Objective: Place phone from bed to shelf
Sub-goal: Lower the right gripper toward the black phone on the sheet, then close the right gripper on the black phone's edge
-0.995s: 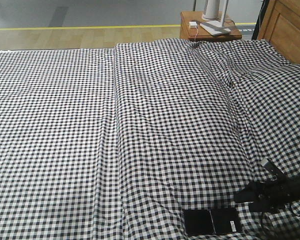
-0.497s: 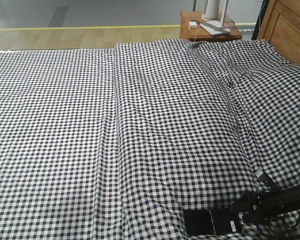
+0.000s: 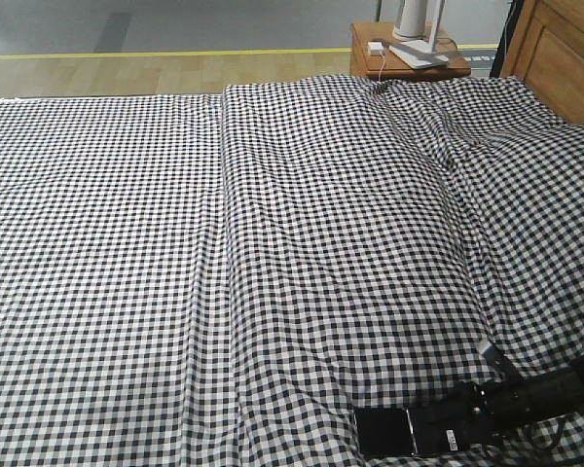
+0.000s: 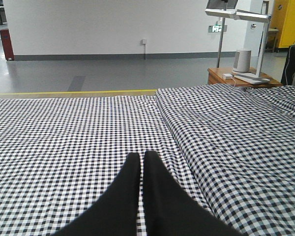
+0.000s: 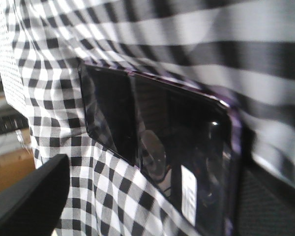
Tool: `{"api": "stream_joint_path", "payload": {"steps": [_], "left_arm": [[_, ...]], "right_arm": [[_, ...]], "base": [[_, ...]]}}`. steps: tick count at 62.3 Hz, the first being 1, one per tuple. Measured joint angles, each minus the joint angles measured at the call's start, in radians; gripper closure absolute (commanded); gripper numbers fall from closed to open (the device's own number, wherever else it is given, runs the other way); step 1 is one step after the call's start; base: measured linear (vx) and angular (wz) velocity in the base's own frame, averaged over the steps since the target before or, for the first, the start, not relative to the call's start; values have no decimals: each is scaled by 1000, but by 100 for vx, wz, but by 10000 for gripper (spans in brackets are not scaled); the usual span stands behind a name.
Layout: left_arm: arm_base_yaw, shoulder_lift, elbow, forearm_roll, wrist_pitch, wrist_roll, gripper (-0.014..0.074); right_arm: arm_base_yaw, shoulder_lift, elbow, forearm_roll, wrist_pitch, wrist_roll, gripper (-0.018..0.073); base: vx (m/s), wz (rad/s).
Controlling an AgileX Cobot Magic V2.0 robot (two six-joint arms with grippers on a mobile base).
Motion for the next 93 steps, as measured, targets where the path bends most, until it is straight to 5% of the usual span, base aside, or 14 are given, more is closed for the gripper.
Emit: {"api": "stream_joint_path", "payload": {"steps": [19, 26, 42, 74, 93], "left_arm": [[0, 0, 0, 0, 0, 0, 595], [0, 0, 0, 0, 0, 0, 595], [0, 0, 0, 0, 0, 0, 595], [0, 0, 0, 0, 0, 0, 595], [0, 0, 0, 0, 0, 0, 595]], "right_arm": [[42, 1, 0, 1, -12, -1, 41], [42, 1, 0, 1, -13, -1, 156], [42, 1, 0, 0, 1, -3, 576], [42, -14, 2, 9, 98, -32, 569], [42, -194, 99, 6, 100, -33, 566]], "base": [[0, 0], [0, 0], [0, 0], [0, 0], [0, 0]]}}
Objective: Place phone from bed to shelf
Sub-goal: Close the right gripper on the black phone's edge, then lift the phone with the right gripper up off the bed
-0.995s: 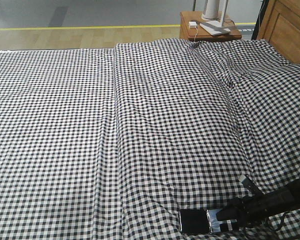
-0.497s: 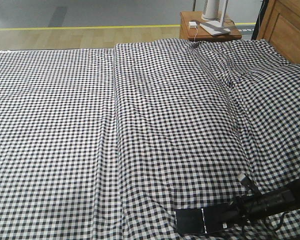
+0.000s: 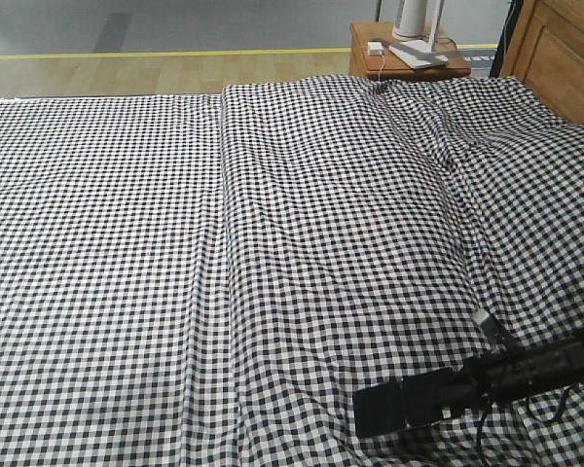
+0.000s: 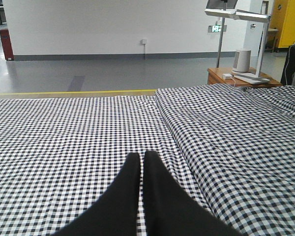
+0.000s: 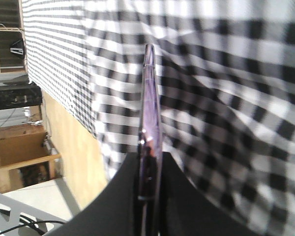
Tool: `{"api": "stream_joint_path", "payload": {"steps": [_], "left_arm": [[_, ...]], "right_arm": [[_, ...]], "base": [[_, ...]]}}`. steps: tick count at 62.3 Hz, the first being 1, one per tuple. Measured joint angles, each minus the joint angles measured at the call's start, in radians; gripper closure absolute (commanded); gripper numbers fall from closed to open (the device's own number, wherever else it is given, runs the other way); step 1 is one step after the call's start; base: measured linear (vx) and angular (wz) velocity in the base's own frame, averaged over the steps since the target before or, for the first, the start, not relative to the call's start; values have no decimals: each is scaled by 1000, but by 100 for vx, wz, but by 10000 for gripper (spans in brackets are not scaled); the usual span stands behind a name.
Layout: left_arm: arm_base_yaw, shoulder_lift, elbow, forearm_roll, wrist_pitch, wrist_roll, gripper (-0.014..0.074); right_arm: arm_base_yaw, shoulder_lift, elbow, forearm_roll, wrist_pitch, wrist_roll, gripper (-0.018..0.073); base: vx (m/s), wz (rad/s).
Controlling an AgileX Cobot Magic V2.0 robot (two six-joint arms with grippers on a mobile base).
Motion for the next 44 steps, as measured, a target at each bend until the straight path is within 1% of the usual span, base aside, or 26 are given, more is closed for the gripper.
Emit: {"api": "stream_joint_path", "payload": {"steps": [14, 30, 44], "left_arm": [[0, 0, 0, 0, 0, 0, 595], [0, 0, 0, 0, 0, 0, 595], [0, 0, 0, 0, 0, 0, 595]], "right_arm": [[1, -196, 82, -3, 4, 1, 565], [1, -478, 152, 2, 14, 12, 563], [1, -715, 209, 70, 28, 40, 563]], "base": [[0, 0], [0, 0], [0, 0]]}}
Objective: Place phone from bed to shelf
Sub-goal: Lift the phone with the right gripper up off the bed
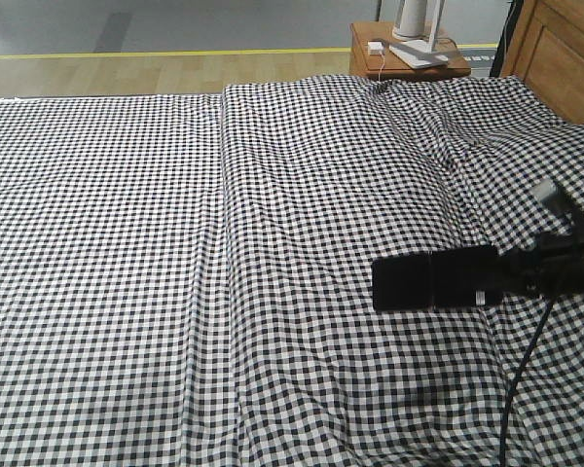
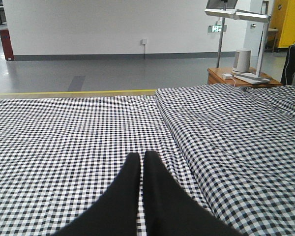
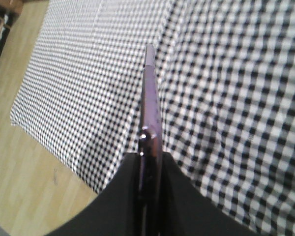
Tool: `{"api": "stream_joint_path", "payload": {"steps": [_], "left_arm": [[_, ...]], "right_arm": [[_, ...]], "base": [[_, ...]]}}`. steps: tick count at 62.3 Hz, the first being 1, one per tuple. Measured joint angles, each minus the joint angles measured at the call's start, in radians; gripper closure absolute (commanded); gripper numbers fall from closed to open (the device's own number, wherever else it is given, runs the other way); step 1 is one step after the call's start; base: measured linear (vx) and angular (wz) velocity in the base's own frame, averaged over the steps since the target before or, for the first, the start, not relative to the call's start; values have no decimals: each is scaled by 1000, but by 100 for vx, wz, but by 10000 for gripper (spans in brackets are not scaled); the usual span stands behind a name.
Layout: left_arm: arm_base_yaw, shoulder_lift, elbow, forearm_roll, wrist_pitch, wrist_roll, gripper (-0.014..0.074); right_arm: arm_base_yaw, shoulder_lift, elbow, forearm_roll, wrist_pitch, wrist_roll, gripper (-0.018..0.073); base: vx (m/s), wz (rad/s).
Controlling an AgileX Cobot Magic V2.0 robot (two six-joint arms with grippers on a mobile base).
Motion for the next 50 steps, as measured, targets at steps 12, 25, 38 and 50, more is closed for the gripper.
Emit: {"api": "stream_joint_path", "payload": {"steps": [12, 25, 38, 50], "left_arm": [[0, 0, 0, 0, 0, 0, 595], [0, 0, 0, 0, 0, 0, 595], [0, 0, 0, 0, 0, 0, 595], [0, 0, 0, 0, 0, 0, 595]], "right_arm": [[19, -192, 25, 13, 10, 24, 563], [138, -358, 26, 13, 27, 32, 563], [283, -474, 32, 10, 45, 77, 562], [393, -538, 32, 10, 54, 105, 562]], "base": [[0, 0], [0, 0], [0, 0], [0, 0]]}}
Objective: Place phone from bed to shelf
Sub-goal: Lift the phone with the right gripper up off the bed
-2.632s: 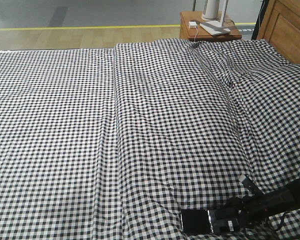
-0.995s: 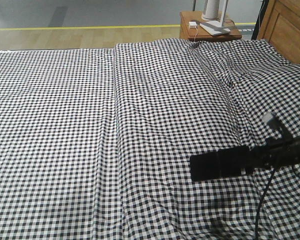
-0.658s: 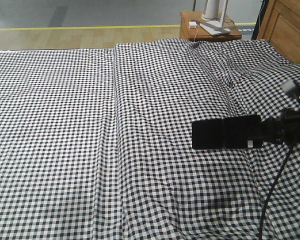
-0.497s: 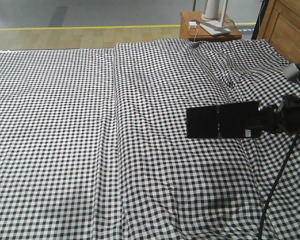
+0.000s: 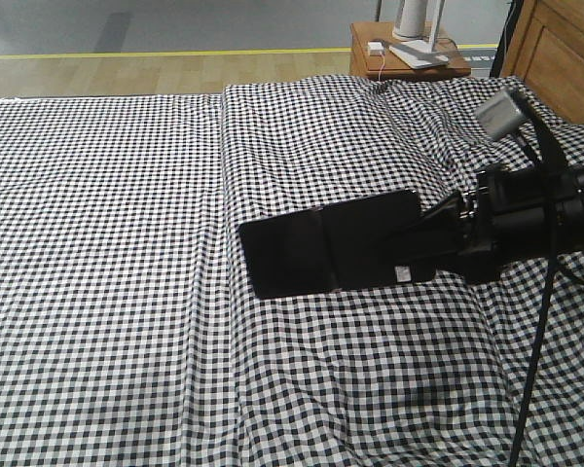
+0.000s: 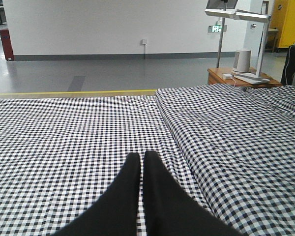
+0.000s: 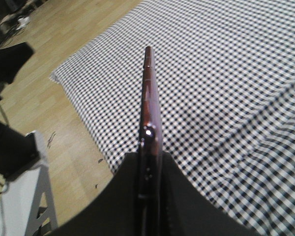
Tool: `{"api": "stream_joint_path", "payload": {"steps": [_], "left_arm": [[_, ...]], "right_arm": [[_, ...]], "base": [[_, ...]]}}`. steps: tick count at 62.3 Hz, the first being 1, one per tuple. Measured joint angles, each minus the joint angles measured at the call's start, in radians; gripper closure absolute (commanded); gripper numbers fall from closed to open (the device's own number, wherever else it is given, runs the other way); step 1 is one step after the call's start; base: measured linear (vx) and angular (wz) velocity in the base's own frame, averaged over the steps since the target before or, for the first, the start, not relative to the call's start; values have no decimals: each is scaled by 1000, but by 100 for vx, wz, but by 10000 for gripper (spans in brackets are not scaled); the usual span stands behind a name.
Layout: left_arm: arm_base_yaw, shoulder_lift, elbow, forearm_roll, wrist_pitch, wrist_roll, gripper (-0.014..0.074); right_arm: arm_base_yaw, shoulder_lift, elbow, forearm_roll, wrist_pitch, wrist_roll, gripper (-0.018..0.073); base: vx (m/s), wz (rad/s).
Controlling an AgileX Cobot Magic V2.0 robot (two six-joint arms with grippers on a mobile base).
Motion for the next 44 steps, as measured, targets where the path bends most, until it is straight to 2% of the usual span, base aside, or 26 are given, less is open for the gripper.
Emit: {"api": "stream_joint_path", "payload": {"steps": [24, 44], "left_arm": [[0, 0, 0, 0, 0, 0, 595], [0, 0, 0, 0, 0, 0, 595]], "right_arm": [[140, -83, 0, -7, 7, 48, 562], [157, -97, 3, -9, 8, 54, 562]], "base": [[0, 0], [0, 0]]}}
